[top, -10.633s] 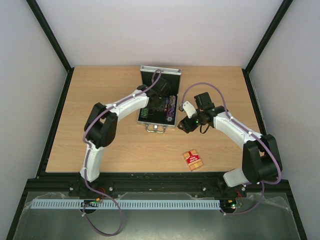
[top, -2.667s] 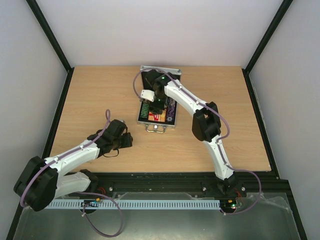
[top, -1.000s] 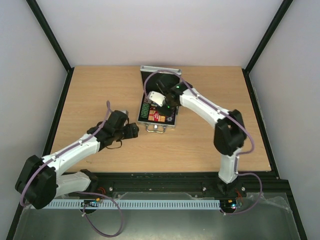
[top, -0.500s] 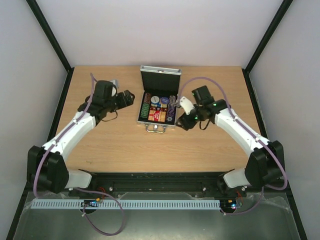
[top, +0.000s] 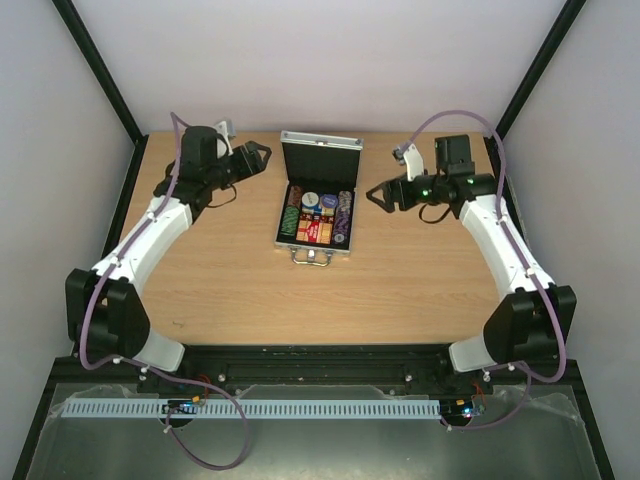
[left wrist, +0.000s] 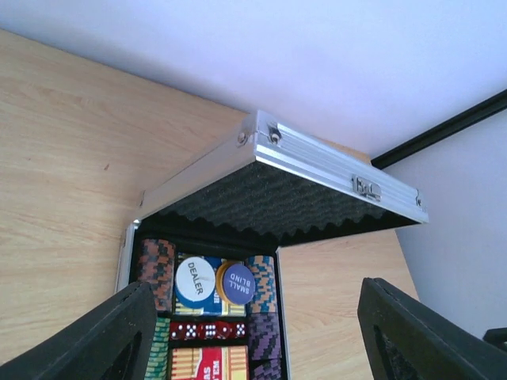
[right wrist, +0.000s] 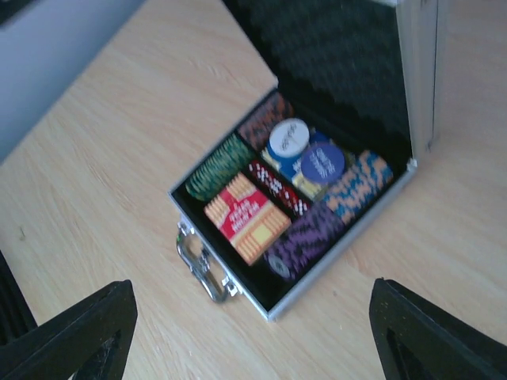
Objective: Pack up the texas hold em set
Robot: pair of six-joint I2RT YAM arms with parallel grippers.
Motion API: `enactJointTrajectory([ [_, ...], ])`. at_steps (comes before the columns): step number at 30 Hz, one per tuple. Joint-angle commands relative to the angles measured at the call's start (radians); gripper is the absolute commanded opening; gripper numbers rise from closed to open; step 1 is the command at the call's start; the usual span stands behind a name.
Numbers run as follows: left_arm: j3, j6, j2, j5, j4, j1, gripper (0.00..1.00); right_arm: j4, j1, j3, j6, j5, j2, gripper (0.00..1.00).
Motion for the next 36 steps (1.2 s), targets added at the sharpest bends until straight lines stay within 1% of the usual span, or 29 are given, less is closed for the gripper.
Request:
enactJointTrajectory([
  [1,0.008,-0.021,0.033,0.021,0.12,0.006,0.72,0.007,-0.006,0.131,0.076,-0.065,0.057,0.82],
  [5,0.073,-0.026,0.099,0.019,0.116,0.018,0.71,-0.008,-0.007,0.266,0.117,-0.032,0.113,0.82],
  [7,0.102,-0.026,0.13,0.021,0.115,0.022,0.71,0.003,-0.008,0.324,0.165,-0.014,0.145,0.81],
  [11,0.148,-0.028,0.189,0.033,0.131,0.03,0.71,0.056,-0.013,0.398,0.254,-0.009,0.219,0.79],
  [15,0.163,-0.034,0.222,0.023,0.178,0.032,0.71,0.046,-0.015,0.486,0.302,-0.019,0.328,0.77],
  [17,0.182,-0.033,0.252,0.024,0.203,0.036,0.7,0.049,-0.015,0.508,0.312,-0.04,0.373,0.75],
  [21,0.267,-0.049,0.344,0.101,0.23,0.05,0.67,0.04,-0.015,0.555,0.336,-0.078,0.45,0.7],
  [25,0.335,-0.088,0.43,0.16,0.26,0.05,0.64,0.051,-0.014,0.562,0.336,-0.101,0.481,0.67],
  [29,0.367,-0.111,0.479,0.174,0.279,0.044,0.62,0.125,-0.014,0.534,0.349,-0.111,0.484,0.66],
  [32,0.384,-0.098,0.498,0.186,0.25,0.038,0.6,0.119,-0.014,0.562,0.365,-0.127,0.518,0.65],
  [36,0.352,-0.08,0.484,0.201,0.243,0.024,0.59,0.111,-0.013,0.552,0.362,-0.163,0.541,0.64],
])
